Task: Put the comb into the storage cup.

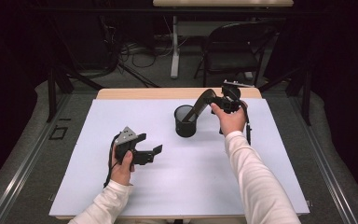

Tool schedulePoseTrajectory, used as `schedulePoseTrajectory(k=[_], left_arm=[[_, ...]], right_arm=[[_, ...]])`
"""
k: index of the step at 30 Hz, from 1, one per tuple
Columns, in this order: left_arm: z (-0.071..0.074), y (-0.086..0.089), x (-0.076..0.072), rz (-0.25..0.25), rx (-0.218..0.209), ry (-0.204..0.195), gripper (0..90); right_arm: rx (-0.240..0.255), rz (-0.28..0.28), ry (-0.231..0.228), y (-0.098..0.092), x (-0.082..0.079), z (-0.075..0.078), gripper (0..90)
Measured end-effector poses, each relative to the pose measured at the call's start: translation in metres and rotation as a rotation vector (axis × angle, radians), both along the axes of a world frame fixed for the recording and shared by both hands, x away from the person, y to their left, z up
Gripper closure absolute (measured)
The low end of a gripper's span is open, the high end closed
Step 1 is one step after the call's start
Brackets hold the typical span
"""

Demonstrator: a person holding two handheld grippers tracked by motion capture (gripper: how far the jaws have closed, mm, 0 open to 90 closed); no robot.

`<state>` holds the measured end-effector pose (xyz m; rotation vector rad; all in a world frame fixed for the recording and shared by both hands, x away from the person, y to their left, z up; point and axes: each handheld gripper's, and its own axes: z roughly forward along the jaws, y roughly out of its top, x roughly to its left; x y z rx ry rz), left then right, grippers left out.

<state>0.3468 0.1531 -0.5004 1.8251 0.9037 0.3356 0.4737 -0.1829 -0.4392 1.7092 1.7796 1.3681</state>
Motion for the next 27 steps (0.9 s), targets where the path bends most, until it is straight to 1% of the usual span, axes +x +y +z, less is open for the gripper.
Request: schedulePoseTrajectory(k=[9,12,15,20,23,27], left_arm=[[0.0,0.0,-0.001,0.001,0.0,0.0,16.0],[0.0,0.0,-0.001,0.001,0.001,0.0,15.9],[0.001,0.001,-0.001,0.003,0.002,0.001,16.0],[0.001,0.001,-0.002,0.006,0.0,-0.002,15.9],[0.001,0.001,-0.002,0.007,0.0,-0.003,16.0],[0.001,0.001,-0.002,0.007,-0.003,-0.004,16.0]], right_arm=[[-0.031,0.032,0.004,-0.006,-0.004,0.0,37.2],[-0.052,0.04,-0.002,-0.009,-0.007,0.001,36.4],[-0.097,0.033,-0.001,-0.011,-0.009,0.003,35.7],[-0.124,0.036,-0.017,-0.014,-0.013,0.006,35.0],[-0.132,0.033,-0.02,-0.017,-0.015,0.007,34.3],[-0.119,0.028,-0.012,-0.019,-0.017,0.007,32.8]])
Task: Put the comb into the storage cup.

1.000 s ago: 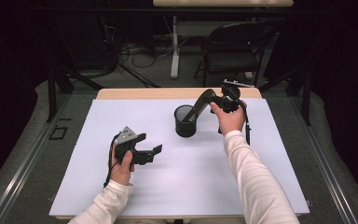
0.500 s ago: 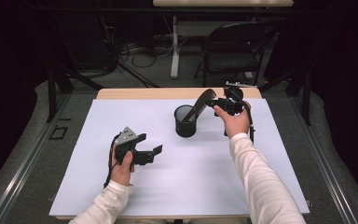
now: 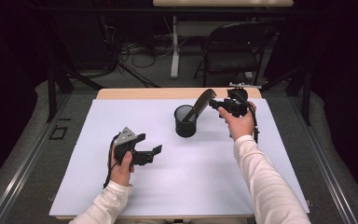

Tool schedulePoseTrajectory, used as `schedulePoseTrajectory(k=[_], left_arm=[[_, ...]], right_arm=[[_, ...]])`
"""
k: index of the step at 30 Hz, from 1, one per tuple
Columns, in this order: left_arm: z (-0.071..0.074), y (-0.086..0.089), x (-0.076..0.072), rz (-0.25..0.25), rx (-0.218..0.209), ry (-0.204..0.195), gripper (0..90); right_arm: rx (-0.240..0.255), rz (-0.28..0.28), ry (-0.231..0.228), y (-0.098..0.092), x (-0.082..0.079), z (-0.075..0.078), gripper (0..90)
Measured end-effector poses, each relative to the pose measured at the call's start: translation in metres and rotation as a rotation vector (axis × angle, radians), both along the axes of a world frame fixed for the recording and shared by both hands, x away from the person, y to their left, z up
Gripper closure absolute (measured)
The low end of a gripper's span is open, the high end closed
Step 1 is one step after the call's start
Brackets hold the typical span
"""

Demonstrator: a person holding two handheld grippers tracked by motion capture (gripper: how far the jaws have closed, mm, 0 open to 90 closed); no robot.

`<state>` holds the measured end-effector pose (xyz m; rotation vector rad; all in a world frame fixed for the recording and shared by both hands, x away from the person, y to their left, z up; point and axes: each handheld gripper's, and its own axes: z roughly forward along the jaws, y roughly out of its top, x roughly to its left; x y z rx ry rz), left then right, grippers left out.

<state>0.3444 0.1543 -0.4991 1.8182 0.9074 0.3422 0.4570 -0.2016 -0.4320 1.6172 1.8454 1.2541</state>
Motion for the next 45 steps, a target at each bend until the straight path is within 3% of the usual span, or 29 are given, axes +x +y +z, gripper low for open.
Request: schedulePoseTrajectory(k=[9,16,25,32,37,42,45], left_arm=[[0.0,0.0,0.0,0.001,-0.002,0.003,16.0],[0.0,0.001,-0.001,0.005,-0.006,0.004,16.0],[0.0,0.002,0.0,0.007,-0.006,0.011,16.0],[0.0,0.002,0.0,0.013,-0.014,0.013,16.0],[0.0,0.003,0.0,0.011,-0.013,0.017,16.0],[0.0,0.004,0.0,0.013,-0.023,0.016,16.0],[0.001,0.006,0.001,0.016,-0.021,0.015,16.0]], right_arm=[[-0.001,0.002,-0.021,-0.003,-0.004,0.001,27.1],[-0.065,0.023,-0.046,-0.001,-0.01,0.004,23.2],[-0.059,0.034,-0.058,-0.004,-0.014,0.008,15.0],[-0.107,0.027,-0.059,-0.002,-0.018,0.009,14.4],[-0.105,0.047,-0.059,-0.001,-0.022,0.012,11.8],[-0.139,0.078,-0.053,0.001,-0.027,0.013,0.0],[-0.169,0.101,-0.055,0.002,-0.031,0.013,0.0]])
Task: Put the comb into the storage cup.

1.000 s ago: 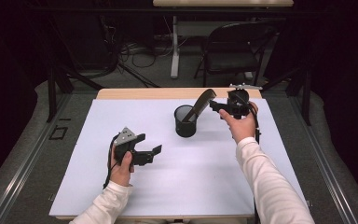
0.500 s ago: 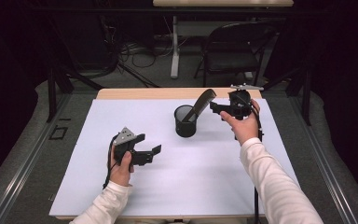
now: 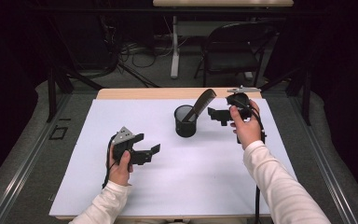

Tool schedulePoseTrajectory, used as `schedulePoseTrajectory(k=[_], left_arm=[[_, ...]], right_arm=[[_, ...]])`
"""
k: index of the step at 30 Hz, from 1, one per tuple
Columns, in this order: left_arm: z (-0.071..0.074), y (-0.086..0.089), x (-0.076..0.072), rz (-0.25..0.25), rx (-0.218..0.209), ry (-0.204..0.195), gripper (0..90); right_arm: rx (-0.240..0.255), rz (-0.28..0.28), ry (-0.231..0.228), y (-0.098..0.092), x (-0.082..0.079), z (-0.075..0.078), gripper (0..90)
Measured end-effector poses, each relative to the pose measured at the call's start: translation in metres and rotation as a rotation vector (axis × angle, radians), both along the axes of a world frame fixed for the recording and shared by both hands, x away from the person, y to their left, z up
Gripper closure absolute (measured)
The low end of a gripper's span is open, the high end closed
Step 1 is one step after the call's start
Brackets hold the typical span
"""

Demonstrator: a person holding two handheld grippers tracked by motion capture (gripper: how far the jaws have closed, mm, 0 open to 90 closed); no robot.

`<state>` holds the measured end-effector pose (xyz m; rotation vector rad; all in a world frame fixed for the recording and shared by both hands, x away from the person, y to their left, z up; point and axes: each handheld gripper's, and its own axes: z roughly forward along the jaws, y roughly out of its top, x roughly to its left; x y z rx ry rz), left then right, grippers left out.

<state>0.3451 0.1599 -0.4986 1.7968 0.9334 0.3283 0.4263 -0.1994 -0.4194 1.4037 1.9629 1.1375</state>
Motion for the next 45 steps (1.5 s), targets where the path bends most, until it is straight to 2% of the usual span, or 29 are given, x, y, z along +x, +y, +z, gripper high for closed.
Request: schedulePoseTrajectory(k=[4,11,21,26,33,37,40,45], left_arm=[[0.001,0.002,0.0,0.007,-0.003,0.001,16.0],[0.003,0.005,0.0,0.013,-0.013,0.002,16.0],[0.007,0.012,0.001,0.032,-0.025,-0.004,16.0],[0.011,0.018,0.002,0.032,-0.033,-0.011,16.0],[0.016,0.028,0.003,0.061,-0.048,-0.014,16.0],[0.019,0.032,0.003,0.044,-0.053,-0.014,16.0],[0.024,0.034,0.004,0.027,-0.032,-0.019,16.0],[0.032,0.038,0.002,0.009,-0.028,-0.032,16.0]], right_arm=[[0.002,0.005,-0.022,0.001,-0.006,0.003,0.0],[0.005,0.034,-0.035,0.003,-0.015,0.008,0.0],[-0.013,0.087,-0.034,0.004,-0.026,0.008,0.0],[-0.008,0.115,-0.042,0.003,-0.035,0.008,0.0],[-0.004,0.139,-0.033,0.001,-0.043,0.003,0.0],[0.001,0.147,-0.038,0.0,-0.049,0.005,0.0],[0.005,0.156,-0.046,-0.002,-0.054,0.006,0.0],[0.003,0.168,-0.045,-0.005,-0.06,0.007,0.0]])
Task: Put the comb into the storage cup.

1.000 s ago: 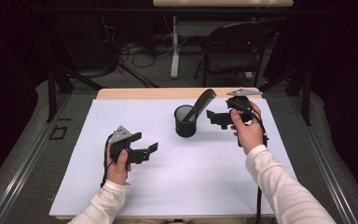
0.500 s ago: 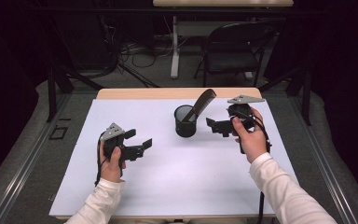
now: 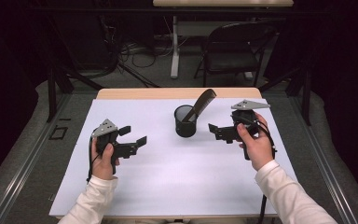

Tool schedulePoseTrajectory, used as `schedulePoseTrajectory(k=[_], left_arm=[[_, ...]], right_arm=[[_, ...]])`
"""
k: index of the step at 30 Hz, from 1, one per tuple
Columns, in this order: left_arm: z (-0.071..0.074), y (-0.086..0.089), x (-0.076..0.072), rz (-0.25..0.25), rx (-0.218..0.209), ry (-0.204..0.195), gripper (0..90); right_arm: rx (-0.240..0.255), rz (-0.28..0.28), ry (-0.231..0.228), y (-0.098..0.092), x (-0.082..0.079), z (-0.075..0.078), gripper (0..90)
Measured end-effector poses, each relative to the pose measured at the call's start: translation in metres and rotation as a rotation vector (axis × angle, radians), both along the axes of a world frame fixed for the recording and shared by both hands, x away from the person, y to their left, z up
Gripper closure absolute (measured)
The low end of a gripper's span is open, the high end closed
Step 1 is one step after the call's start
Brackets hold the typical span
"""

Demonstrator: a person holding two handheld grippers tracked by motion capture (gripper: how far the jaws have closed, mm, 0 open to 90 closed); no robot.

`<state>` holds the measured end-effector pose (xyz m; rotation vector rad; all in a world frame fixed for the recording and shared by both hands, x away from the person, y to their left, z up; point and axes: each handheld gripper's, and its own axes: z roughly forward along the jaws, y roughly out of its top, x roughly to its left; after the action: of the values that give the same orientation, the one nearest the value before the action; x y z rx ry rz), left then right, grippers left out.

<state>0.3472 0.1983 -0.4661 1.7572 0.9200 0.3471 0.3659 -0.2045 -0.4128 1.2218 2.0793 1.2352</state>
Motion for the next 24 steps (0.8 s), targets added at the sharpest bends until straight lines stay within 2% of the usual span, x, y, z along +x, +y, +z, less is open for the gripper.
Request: schedulePoseTrajectory(k=[9,14,19,24], left_arm=[[0.017,0.009,-0.006,-0.048,0.046,-0.009,15.9],[0.018,0.014,-0.009,-0.074,0.027,-0.003,15.9],[0.015,0.02,-0.012,-0.051,0.026,0.012,15.9],[0.014,0.026,-0.018,-0.032,0.034,0.001,15.9]], right_arm=[[0.012,-0.003,-0.011,-0.007,-0.01,0.0,0.0],[0.007,0.002,-0.004,-0.011,-0.015,-0.008,0.0],[0.016,0.013,0.0,-0.014,-0.021,-0.015,0.0],[0.028,0.001,-0.01,-0.021,-0.031,-0.018,0.0]])
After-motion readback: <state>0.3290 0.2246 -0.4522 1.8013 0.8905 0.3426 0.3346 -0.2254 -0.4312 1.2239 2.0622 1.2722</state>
